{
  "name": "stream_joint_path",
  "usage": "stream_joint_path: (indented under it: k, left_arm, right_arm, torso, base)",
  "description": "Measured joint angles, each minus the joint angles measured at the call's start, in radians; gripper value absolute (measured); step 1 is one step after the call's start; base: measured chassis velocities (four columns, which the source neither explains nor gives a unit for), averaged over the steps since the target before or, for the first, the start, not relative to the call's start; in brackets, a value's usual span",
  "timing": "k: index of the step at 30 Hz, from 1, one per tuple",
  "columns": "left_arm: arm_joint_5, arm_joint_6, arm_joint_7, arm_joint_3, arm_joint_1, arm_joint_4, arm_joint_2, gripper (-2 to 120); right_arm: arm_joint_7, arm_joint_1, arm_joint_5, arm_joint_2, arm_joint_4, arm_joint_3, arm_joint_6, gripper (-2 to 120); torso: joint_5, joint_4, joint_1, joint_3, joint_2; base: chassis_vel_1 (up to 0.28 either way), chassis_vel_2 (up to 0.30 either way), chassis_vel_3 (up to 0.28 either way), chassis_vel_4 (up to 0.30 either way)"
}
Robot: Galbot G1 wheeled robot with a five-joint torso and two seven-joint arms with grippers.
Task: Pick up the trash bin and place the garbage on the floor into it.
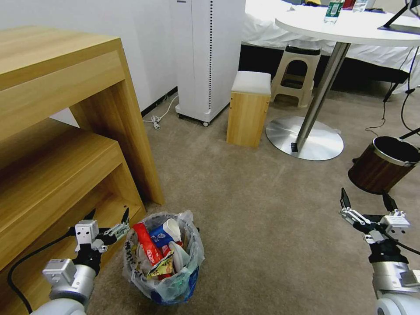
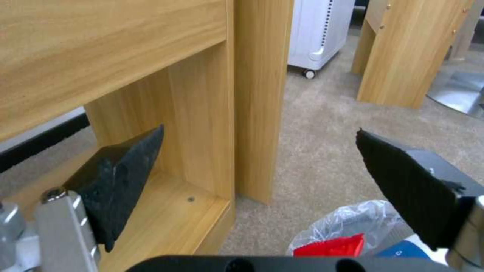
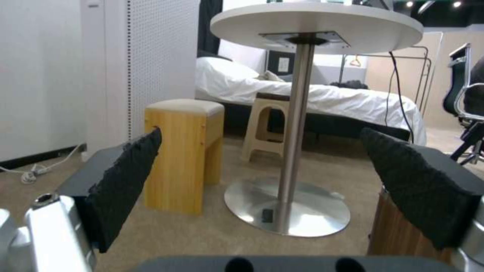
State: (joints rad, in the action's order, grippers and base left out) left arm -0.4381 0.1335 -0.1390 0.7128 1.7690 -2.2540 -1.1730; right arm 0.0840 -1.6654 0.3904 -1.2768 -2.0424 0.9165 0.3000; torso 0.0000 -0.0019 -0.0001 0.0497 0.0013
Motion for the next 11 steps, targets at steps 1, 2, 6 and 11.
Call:
stream_joint_path:
  k: [1, 2, 6, 11]
  left_arm:
    - [0.0, 0.0, 0.0, 0.0, 0.0, 0.0, 0.0, 100]
    - [0.0, 0.0, 0.0, 0.0, 0.0, 0.0, 0.0, 100]
    - [0.0, 0.001, 0.0, 0.0, 0.0, 0.0, 0.001, 100]
    - [-0.001, 0.002, 0.0, -0.001, -0.001, 0.0, 0.001, 100]
  right_arm:
    - [0.0, 0.0, 0.0, 0.0, 0.0, 0.0, 0.0, 100]
    - [0.0, 0.0, 0.0, 0.0, 0.0, 0.0, 0.0, 100]
    - [0.0, 0.001, 0.0, 0.0, 0.0, -0.001, -0.001, 100]
    - [0.0, 0.001, 0.001, 0.001, 0.0, -0.002, -0.002, 100]
  torso:
    - [0.0, 0.0, 0.0, 0.0, 0.0]
    - [0.0, 0.0, 0.0, 0.0, 0.0]
    - [0.0, 0.0, 0.0, 0.0, 0.0]
    - [0.0, 0.0, 0.0, 0.0, 0.0]
  base:
    - [0.0, 0.0, 0.0, 0.0]
    - [0.0, 0.0, 0.0, 0.0]
    - [0.0, 0.0, 0.0, 0.0]
    - [0.0, 0.0, 0.0, 0.0]
